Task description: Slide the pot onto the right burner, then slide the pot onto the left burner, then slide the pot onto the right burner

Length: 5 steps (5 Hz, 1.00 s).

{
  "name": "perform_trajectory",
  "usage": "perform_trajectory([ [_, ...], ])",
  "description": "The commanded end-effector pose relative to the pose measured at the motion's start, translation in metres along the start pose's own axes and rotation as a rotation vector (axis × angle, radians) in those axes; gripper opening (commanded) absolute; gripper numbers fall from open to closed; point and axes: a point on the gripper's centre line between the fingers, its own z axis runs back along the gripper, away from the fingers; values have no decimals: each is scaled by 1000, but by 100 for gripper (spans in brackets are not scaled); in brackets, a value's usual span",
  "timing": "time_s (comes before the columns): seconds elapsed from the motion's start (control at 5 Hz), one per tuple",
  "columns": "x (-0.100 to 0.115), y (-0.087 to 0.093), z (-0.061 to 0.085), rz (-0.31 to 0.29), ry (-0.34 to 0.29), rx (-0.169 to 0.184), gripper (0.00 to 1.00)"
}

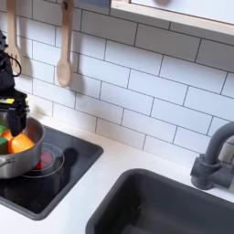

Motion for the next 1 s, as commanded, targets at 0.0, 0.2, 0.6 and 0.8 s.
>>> perform_trajectory([
  [0.0, -6, -10, 1, -16, 16, -32, 100],
  [0.2, -11, -18, 7, -36, 10, -41, 100],
  [0.6, -23, -31, 4, -73, 34, -60, 100],
  [0.8, -25, -37, 1, -89, 48, -65, 100],
])
